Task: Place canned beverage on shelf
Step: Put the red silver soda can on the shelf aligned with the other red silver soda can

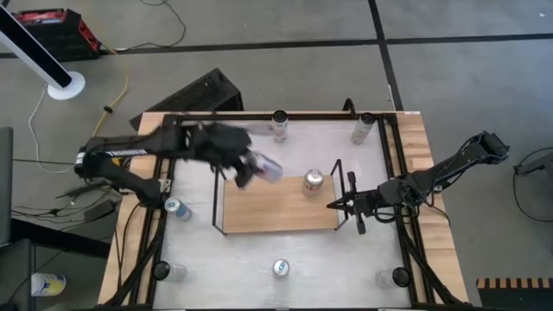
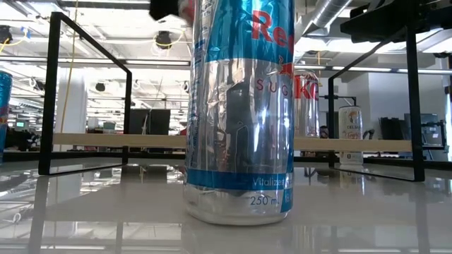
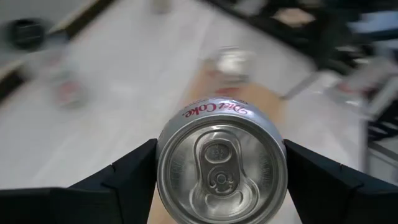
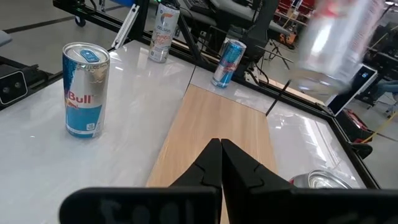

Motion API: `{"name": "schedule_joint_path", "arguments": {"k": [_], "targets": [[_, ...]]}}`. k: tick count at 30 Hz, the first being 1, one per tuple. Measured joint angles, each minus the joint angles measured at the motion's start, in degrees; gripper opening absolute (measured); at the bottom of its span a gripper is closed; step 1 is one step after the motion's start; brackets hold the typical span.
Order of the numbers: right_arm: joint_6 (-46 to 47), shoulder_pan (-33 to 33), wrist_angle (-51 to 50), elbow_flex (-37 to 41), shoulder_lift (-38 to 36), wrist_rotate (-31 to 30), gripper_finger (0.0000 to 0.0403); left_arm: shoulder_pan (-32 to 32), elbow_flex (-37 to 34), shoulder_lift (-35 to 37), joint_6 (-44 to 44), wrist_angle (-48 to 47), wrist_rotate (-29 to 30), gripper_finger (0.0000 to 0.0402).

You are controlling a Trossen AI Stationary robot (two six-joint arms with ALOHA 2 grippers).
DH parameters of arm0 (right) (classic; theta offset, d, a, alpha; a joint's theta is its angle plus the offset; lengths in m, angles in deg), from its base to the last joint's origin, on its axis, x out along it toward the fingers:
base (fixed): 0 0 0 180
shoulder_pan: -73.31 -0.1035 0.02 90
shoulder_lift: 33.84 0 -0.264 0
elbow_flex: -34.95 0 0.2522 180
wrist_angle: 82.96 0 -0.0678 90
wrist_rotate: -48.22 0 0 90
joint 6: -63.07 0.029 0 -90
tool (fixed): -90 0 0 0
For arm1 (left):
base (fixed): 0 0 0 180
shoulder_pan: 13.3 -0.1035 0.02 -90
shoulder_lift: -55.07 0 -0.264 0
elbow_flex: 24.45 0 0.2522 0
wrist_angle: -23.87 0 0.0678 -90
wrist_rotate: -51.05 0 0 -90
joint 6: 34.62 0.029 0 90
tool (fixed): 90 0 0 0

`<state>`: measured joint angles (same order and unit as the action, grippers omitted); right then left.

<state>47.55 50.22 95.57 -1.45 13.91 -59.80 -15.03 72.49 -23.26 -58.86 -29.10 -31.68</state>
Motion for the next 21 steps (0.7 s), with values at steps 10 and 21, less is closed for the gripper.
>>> {"name": "schedule_joint_path", "arguments": {"k": [10,21], "targets": [[-0.17,0.00,0.43,0.04,0.02,-0.09,0.0024,13.30,13.39,-18.19,2.52,1.75,0.81,0.0277],[0.02,0.00,0.33,0.04,0.00,-0.09,0.0024,12.90,36.04,-37.74,8.24,-13.57,4.74,0.0277]]}}
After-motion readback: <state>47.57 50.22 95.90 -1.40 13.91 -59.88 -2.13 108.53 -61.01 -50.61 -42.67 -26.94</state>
